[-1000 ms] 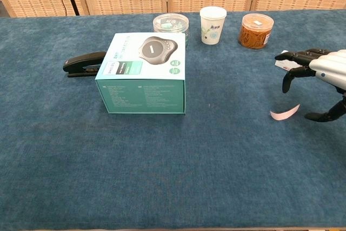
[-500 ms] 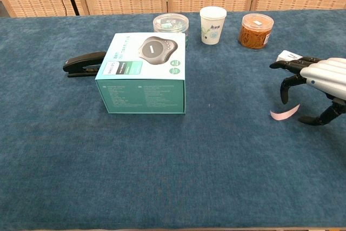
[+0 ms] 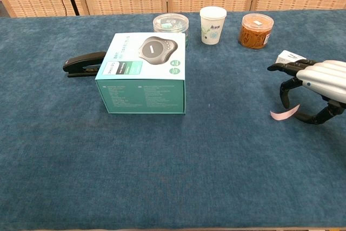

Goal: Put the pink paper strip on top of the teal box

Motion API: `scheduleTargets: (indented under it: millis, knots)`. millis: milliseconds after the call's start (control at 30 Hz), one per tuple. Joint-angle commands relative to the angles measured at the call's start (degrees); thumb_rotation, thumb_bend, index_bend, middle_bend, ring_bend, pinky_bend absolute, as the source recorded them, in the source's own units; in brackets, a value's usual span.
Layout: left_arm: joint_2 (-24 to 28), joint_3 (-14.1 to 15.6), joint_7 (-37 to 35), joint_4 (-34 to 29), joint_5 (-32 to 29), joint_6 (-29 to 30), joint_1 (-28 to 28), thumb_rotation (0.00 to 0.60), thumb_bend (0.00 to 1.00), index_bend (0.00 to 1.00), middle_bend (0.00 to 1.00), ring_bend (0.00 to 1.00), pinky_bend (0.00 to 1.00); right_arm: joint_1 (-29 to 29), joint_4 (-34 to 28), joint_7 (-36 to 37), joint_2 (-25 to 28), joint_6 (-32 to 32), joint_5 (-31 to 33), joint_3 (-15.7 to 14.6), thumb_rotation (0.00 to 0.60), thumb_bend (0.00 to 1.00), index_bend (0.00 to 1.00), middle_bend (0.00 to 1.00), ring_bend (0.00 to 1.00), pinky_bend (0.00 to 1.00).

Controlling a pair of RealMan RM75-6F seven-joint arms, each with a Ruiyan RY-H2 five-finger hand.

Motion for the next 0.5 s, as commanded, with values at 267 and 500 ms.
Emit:
scheduleTargets:
  millis: [267, 500]
  knots:
    - [-0.03, -0.01, -0.12, 0.0, 0.02, 0.15, 0.07, 0.6, 0.0, 0.0, 0.0, 0.0, 0.0, 0.09, 1.4, 0.34, -0.83, 0.36, 0.67, -0.25, 0.6, 0.45, 0.54, 0.0, 0.0, 0.0]
    - [-0.07, -0.01, 0.02, -0.04, -0.02, 0.0, 0.0, 0.6, 0.0, 0.0, 0.0, 0.0, 0.0, 0.0, 2.5, 0.45, -1.46, 0.89, 1.16, -0.19, 0.6, 0.48, 0.56, 0.0, 0.0, 0.0]
